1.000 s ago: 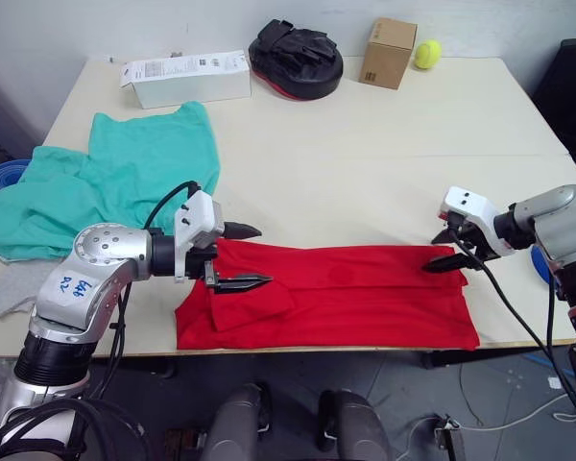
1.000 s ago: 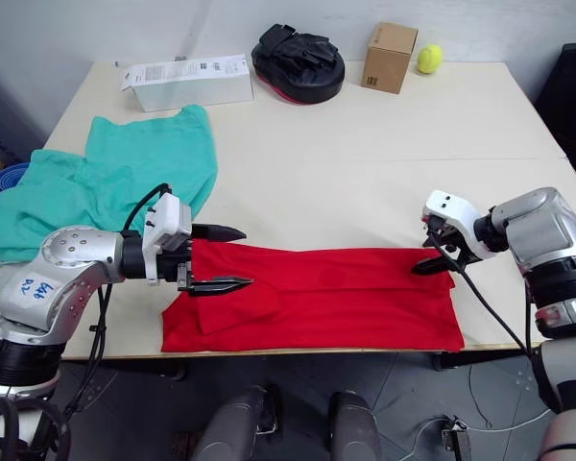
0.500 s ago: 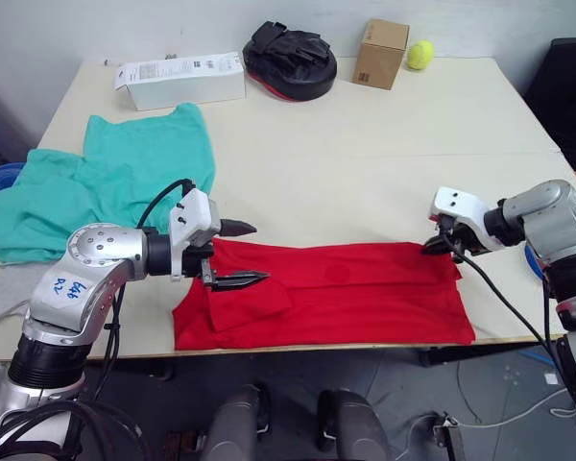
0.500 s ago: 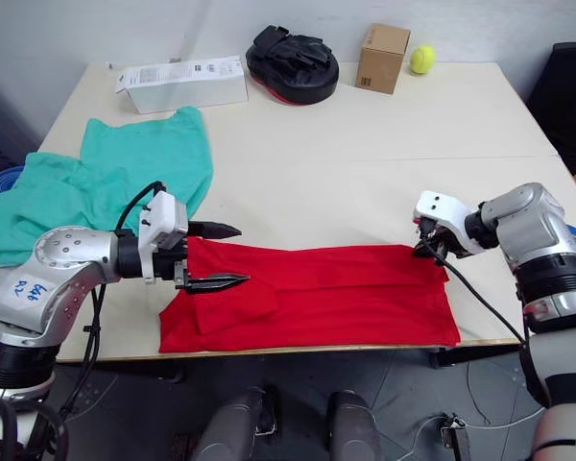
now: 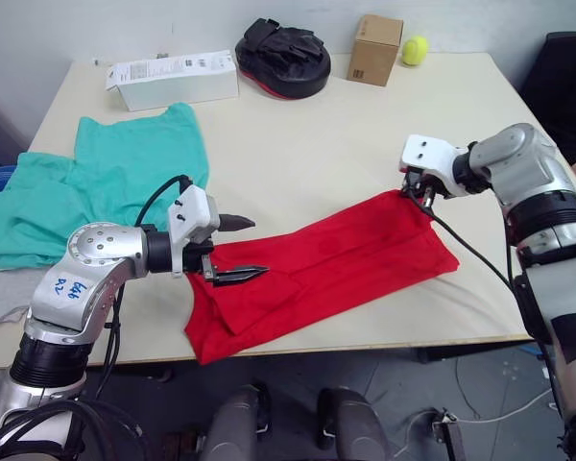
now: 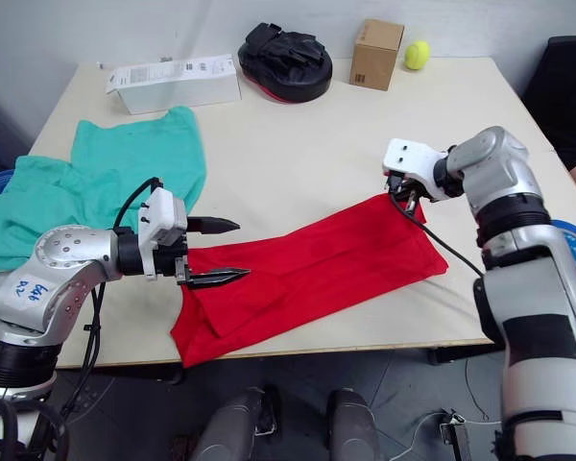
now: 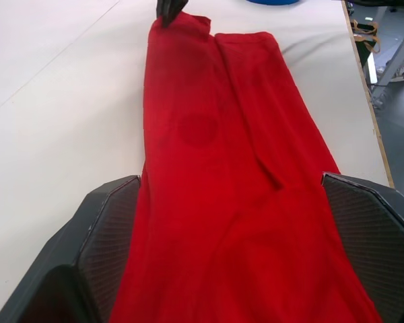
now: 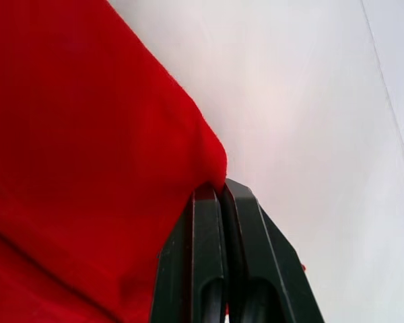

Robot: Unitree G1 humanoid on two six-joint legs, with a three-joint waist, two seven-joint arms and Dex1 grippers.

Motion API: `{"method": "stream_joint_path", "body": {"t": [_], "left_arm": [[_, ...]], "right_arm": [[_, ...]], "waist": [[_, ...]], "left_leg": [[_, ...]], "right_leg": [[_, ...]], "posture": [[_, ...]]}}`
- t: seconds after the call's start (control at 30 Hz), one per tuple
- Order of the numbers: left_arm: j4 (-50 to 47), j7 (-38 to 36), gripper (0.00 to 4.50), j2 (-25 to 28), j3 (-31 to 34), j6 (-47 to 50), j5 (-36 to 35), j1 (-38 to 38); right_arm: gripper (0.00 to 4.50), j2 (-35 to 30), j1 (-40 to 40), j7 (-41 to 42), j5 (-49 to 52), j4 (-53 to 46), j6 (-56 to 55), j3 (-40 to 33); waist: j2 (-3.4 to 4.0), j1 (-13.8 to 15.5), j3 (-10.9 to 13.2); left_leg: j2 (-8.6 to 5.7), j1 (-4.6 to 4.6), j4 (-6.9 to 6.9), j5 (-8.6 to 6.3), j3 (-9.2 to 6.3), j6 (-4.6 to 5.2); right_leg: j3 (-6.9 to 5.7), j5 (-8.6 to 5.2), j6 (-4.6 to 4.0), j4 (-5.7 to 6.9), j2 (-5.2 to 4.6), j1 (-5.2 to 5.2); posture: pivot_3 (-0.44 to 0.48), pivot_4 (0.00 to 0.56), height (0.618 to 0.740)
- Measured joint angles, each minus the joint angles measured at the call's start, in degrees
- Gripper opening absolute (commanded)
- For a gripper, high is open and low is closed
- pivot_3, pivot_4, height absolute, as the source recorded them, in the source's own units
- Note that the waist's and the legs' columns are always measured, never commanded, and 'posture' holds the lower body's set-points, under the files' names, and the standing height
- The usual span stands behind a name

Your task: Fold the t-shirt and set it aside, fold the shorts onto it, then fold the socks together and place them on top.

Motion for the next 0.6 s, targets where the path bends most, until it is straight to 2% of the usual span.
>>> {"method": "stream_joint_path", "body": {"t": [0.23,0.6], "left_arm": [[-0.07,1.79,4.5,0.0,0.88,-0.25,-0.12,1.42],[-0.1,3.39,4.5,0.13,2.38,-0.2,-0.18,2.69]], "right_arm": [[0.03,5.35,-5.03,-8.97,-5.3,10.47,-5.2,1.32],[0.03,6.91,-5.87,-16.51,-7.59,13.16,-12.93,1.21]], "waist": [[0.01,-0.1,0.0],[0.01,-0.25,0.0]], "left_leg": [[0.0,-0.01,0.0,0.01,0.0,-0.02],[0.01,-0.03,0.0,0.1,0.01,-0.15]], "right_leg": [[0.05,0.0,0.0,0.15,0.03,-0.02],[0.21,-0.01,-0.01,0.82,0.04,-0.37]], "posture": [[0.0,0.15,0.74],[0.0,0.15,0.74]]}}
